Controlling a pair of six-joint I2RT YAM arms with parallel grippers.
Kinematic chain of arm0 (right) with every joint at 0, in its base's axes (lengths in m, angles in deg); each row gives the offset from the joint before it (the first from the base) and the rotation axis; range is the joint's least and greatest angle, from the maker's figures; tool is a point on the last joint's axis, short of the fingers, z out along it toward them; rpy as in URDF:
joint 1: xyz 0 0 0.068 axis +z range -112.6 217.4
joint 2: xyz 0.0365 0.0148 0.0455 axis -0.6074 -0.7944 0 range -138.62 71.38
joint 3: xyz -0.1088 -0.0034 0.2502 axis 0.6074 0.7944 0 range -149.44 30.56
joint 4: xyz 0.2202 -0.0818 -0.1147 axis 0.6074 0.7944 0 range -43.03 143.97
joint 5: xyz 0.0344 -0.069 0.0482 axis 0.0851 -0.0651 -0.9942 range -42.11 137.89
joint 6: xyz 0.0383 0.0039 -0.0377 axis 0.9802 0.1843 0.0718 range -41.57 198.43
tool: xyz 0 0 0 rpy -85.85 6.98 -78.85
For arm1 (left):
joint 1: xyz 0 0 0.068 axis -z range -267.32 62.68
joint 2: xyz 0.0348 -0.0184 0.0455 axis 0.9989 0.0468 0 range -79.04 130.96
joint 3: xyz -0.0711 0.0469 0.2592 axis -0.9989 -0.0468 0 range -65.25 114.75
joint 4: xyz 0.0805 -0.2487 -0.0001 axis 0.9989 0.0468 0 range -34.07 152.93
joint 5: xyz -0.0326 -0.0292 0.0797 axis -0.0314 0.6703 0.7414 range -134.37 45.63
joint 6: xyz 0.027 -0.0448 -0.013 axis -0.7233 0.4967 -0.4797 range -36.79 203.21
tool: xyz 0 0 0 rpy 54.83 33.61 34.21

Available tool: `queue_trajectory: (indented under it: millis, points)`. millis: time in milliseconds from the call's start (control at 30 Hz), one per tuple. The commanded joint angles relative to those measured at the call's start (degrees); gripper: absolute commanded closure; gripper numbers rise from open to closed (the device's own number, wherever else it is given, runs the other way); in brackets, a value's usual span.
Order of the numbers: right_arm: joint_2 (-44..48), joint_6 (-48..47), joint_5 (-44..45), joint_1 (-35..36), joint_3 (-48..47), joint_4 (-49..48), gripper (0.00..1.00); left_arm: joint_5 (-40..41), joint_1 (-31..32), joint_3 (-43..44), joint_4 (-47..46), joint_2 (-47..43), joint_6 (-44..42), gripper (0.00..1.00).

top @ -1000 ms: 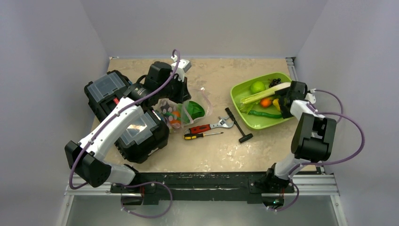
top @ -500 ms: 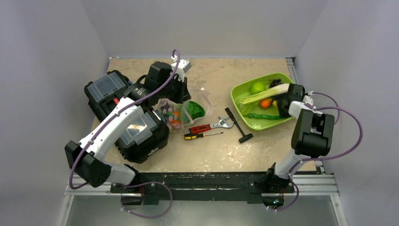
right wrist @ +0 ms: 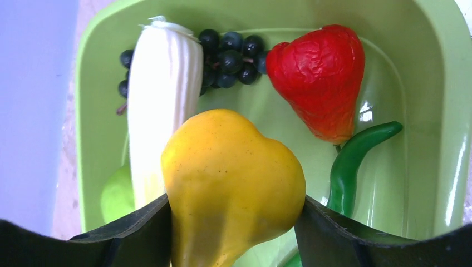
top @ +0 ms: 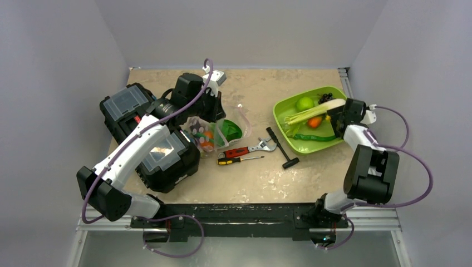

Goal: Place the food in the zip-top bag and seal the zipper
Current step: Pick up the fake fruit from the bin, then place the fake fruit in the zipper food storage bag.

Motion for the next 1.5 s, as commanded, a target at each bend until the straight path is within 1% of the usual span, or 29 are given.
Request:
queue_trajectory:
  millis: [0, 167, 233, 267, 300, 400, 567, 667, 767, 867, 1100, 1233, 1467]
  points:
    - [6.97, -4.38, -2.1, 0.01, 1.54, -2.09, 0.95, -1.12, -0.1, 1.75, -1.5, -1.18, -0.2, 1.0]
    - [14.03, -9.08, -5.85, 1.57, 2.07, -3.02, 0.99, -1.79, -0.08, 1.87, -1.57, -0.65, -0.2, 1.0]
    - [16.19, -12.0, -8.7, 3.28, 1.94, -4.68, 0.99, -1.7, -0.07, 1.89, -1.56, -0.4, -0.29, 1.0]
    - [16.86, -13.6, -11.61, 4.52, 1.65, -5.57, 0.99, -1.85, -0.15, 1.97, -1.53, -0.22, -0.27, 1.0]
    - [17.29, -15.6, -13.82, 6.21, 1.02, -6.71, 0.99, -2.01, -0.09, 2.16, -1.49, 0.1, -0.29, 1.0]
    - [17.52, -21.75, -18.8, 14.27, -1.49, -8.03, 0.98, -2.11, -0.04, 2.14, -1.32, 0.5, -0.29, 1.0]
    - [16.3, -30.45, -27.07, 27.19, -6.96, -6.6, 0.98, -1.55, -0.07, 1.96, -1.36, 0.41, -0.46, 1.0]
    - [16.41, -33.53, -33.15, 32.56, -8.04, -6.78, 0.98, -0.99, -0.03, 1.6, -1.6, 0.05, -0.67, 1.0]
    - [16.31, -36.5, -36.92, 37.99, -9.53, -5.6, 0.98, -0.69, 0.0, 1.67, -1.58, 0.04, -0.98, 1.0]
    - [14.77, -38.09, -37.59, 43.24, -11.56, -2.0, 0.98, -1.08, -0.03, 1.75, -1.71, 0.17, -0.92, 1.0]
    - [11.99, -41.21, -36.6, 51.28, -12.69, 0.41, 0.98, -1.25, -0.08, 1.84, -1.77, 0.39, -0.9, 1.0]
    - [9.25, -43.35, -32.28, 53.9, -15.06, 3.75, 0.98, -1.43, -0.05, 1.76, -1.77, -0.1, -0.82, 1.0]
    - [6.93, -43.38, -29.37, 56.23, -17.14, 3.04, 0.98, -2.2, -0.06, 1.37, -2.45, -0.98, -0.9, 1.0]
